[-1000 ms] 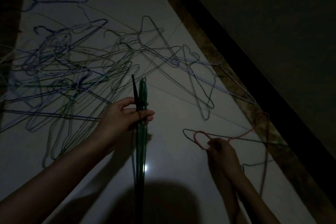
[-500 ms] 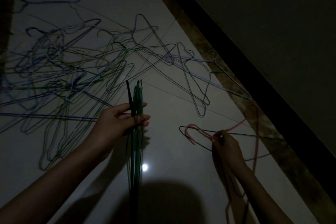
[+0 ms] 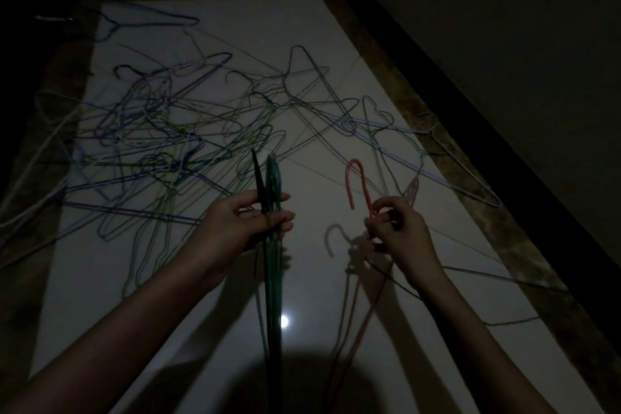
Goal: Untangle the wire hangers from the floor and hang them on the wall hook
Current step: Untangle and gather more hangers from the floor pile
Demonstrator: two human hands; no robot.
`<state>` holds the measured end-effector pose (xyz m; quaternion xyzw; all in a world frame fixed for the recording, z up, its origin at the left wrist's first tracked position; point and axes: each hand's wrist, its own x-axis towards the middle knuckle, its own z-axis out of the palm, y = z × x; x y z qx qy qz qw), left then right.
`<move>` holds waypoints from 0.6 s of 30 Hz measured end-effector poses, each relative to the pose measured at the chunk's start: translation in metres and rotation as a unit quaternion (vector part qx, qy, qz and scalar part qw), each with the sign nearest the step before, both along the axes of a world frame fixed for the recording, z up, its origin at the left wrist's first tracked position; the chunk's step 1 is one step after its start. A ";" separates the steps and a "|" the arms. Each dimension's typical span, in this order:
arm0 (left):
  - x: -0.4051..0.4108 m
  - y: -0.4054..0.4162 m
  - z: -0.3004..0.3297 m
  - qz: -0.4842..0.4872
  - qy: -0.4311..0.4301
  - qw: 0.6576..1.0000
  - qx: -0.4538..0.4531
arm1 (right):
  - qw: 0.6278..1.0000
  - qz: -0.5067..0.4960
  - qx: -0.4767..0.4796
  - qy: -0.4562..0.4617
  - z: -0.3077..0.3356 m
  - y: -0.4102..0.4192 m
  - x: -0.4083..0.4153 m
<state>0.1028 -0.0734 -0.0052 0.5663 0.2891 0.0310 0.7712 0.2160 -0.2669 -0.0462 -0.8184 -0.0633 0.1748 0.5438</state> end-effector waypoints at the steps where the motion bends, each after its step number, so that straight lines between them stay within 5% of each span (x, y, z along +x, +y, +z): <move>1: -0.001 0.002 0.002 0.008 -0.001 1.000 -0.007 | 0.999 -0.002 0.029 0.015 0.006 0.009 -0.001; 12: -0.022 0.034 0.015 -0.011 -0.017 1.000 0.020 | 0.981 0.034 0.185 0.049 0.054 0.053 -0.034; 18: -0.030 0.043 0.020 0.003 -0.023 1.000 0.021 | 0.975 0.124 0.165 0.078 0.054 0.092 -0.053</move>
